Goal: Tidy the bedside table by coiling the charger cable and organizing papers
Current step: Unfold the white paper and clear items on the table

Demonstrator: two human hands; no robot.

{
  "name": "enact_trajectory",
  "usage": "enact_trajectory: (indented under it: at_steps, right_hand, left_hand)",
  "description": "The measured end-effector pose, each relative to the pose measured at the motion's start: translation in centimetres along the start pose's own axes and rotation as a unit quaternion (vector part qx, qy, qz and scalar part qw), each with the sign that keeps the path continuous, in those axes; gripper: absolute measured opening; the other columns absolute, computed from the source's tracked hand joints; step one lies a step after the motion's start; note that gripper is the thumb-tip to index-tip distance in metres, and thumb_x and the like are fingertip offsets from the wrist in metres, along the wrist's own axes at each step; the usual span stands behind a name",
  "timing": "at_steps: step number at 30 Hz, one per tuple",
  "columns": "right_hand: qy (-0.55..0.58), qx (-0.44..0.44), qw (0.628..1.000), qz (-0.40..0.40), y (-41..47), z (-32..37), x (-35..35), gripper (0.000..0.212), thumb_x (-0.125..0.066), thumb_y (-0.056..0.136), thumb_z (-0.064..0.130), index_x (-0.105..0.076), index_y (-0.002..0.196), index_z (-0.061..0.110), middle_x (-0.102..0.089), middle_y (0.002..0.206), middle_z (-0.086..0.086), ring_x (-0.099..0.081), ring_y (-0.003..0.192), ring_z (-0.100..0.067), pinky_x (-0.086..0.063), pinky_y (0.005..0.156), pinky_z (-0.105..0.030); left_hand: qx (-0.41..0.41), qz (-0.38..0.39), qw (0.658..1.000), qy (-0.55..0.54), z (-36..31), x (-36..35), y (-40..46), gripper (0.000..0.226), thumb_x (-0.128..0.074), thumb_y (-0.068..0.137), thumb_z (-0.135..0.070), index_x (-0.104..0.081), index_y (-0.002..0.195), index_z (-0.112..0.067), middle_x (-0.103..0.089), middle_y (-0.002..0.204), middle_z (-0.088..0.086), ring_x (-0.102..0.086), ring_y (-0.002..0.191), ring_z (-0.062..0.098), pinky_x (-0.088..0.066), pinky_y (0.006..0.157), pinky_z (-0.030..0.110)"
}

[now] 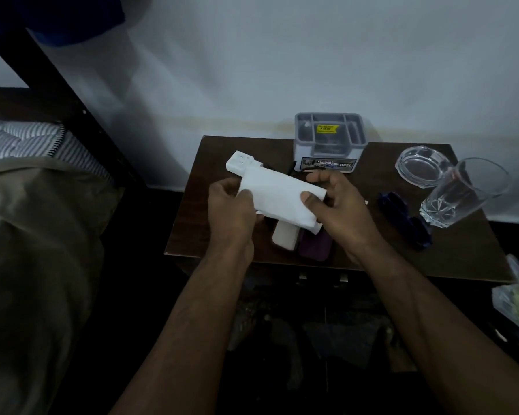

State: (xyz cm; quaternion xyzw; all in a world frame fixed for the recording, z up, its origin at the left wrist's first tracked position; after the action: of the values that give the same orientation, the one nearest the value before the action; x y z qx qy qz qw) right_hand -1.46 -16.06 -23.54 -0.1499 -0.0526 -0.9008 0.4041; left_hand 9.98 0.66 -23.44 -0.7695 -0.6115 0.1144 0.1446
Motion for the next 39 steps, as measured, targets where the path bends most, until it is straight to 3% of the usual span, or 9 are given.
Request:
enact_trajectory:
  at_steps: [5,8,13,16,22,28,32,37,39]
  right_hand:
    - [-0.099,0.067,0.991,-0.055,0.7,1.0,-0.1,0.03,-0.069,0.094,0.019,-0.055,0.12,0.015,-0.066,0.115,0.0,-0.065,0.098,-0.02,-0.055,0.086,-0.045]
    - [-0.203,0.08,0.975,-0.035,1.2,0.7,-1.1,0.03,-0.068,0.094,0.022,-0.058,0.122,0.016,-0.06,0.122,-0.004,-0.061,0.108,-0.024,-0.053,0.091,-0.043]
    - [-0.31,0.034,0.95,-0.027,1.6,-0.5,-1.5,0.049,-0.067,0.094,0.032,-0.052,0.137,0.015,-0.056,0.133,-0.01,-0.048,0.123,-0.032,-0.045,0.1,-0.045]
    - [-0.328,0.037,0.944,-0.008,1.4,-0.5,-1.8,0.045,-0.067,0.094,0.031,-0.053,0.135,0.017,-0.057,0.133,-0.007,-0.05,0.121,-0.032,-0.045,0.099,-0.048]
    - [-0.321,0.038,0.946,-0.015,1.2,0.1,-1.5,0.036,-0.069,0.092,0.025,-0.058,0.126,0.024,-0.062,0.125,0.002,-0.056,0.117,-0.027,-0.045,0.101,-0.05]
    - [-0.23,0.088,0.969,-0.024,0.7,1.5,-2.0,0.038,-0.071,0.088,0.019,-0.059,0.122,0.03,-0.068,0.116,0.009,-0.063,0.107,-0.021,-0.047,0.099,-0.053]
    - [-0.114,0.058,0.991,-0.027,0.5,1.6,-2.9,0.044,-0.069,0.087,0.014,-0.059,0.129,0.024,-0.068,0.119,0.007,-0.064,0.103,-0.011,-0.056,0.092,-0.038]
    - [-0.11,0.052,0.992,-0.043,0.6,1.7,-3.5,0.043,-0.067,0.089,0.012,-0.059,0.131,0.021,-0.068,0.117,0.004,-0.062,0.098,-0.009,-0.05,0.078,-0.016]
    - [-0.123,0.054,0.99,-0.051,0.7,1.7,-3.1,0.04,-0.067,0.09,0.011,-0.061,0.128,0.019,-0.066,0.117,0.003,-0.062,0.103,-0.011,-0.049,0.081,-0.018]
  left_hand:
    - [0.021,-0.021,0.999,-0.029,1.0,-0.3,0.8,0.056,-0.069,0.091,-0.001,-0.041,0.137,-0.018,-0.059,0.116,0.007,-0.066,0.103,0.021,-0.061,0.077,0.03]
    - [0.077,-0.022,0.996,-0.034,2.2,-0.6,1.1,0.06,-0.07,0.093,-0.014,-0.037,0.142,-0.02,-0.051,0.118,0.004,-0.054,0.091,0.013,-0.051,0.088,0.038]
    - [0.145,0.036,0.988,-0.04,3.8,-2.2,0.9,0.035,-0.063,0.098,-0.029,-0.048,0.129,-0.025,-0.05,0.095,-0.007,-0.046,0.083,0.01,-0.035,0.062,0.028]
    - [0.16,0.058,0.984,-0.062,4.2,-3.2,1.0,0.023,-0.058,0.1,-0.035,-0.055,0.122,-0.028,-0.055,0.095,-0.009,-0.048,0.082,0.006,-0.032,0.06,0.025]
    - [0.204,0.053,0.975,-0.077,4.8,-4.0,0.9,0.046,-0.062,0.097,-0.036,-0.06,0.137,-0.012,-0.064,0.132,0.008,-0.061,0.096,0.019,-0.039,0.061,0.026]
    - [0.185,0.009,0.98,-0.075,4.1,-2.8,1.6,0.04,-0.066,0.094,-0.033,-0.066,0.126,-0.009,-0.068,0.111,0.002,-0.061,0.087,0.013,-0.035,0.058,0.025]
    - [0.185,-0.006,0.979,-0.083,3.9,-1.2,1.8,0.038,-0.064,0.096,-0.032,-0.066,0.126,-0.009,-0.07,0.109,0.004,-0.063,0.086,0.016,-0.036,0.058,0.027]
    - [0.209,0.03,0.976,-0.055,4.2,-1.4,1.2,0.04,-0.061,0.097,-0.036,-0.062,0.132,-0.015,-0.066,0.128,0.008,-0.064,0.113,0.029,-0.043,0.064,0.032]
    - [0.219,0.055,0.972,-0.059,4.2,-2.1,0.7,0.041,-0.06,0.098,-0.039,-0.063,0.13,-0.015,-0.067,0.126,0.008,-0.065,0.114,0.031,-0.046,0.065,0.033]
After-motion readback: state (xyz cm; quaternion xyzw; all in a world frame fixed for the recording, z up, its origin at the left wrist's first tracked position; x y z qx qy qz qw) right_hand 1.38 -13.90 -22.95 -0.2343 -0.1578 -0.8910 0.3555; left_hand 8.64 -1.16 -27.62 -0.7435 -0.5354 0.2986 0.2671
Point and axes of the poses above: each hand's wrist, its own y-axis towards the middle knuckle, its own x-axis out of the back of the hand, z = x × y, the point moved 8 cm from there along y, towards the middle knuckle
